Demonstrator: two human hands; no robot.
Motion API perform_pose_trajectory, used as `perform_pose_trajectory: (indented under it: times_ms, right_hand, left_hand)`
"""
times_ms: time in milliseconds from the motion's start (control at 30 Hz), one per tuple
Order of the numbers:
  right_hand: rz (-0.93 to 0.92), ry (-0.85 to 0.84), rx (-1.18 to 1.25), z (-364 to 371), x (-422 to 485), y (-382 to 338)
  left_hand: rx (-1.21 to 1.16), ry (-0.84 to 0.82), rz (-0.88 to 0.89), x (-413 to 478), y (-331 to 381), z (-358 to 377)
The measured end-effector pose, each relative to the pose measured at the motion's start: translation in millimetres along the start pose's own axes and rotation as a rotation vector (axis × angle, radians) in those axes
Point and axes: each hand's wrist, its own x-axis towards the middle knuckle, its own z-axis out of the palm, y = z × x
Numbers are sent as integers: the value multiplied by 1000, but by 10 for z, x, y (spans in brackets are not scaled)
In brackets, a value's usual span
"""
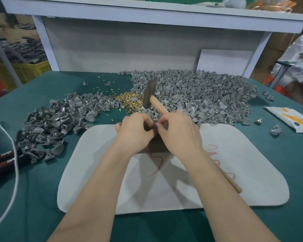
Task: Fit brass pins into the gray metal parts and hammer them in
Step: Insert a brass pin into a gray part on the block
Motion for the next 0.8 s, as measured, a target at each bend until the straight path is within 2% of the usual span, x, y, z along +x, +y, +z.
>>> perform_pose_trajectory:
  times_ms: [267, 800]
  right_hand:
    - [-34, 60, -85, 55, -12, -47]
    - [-35, 85, -48, 113, -18, -32]
  left_hand:
    - [24, 29, 2, 23, -11, 38]
    - [87, 89, 25, 41, -15, 92]
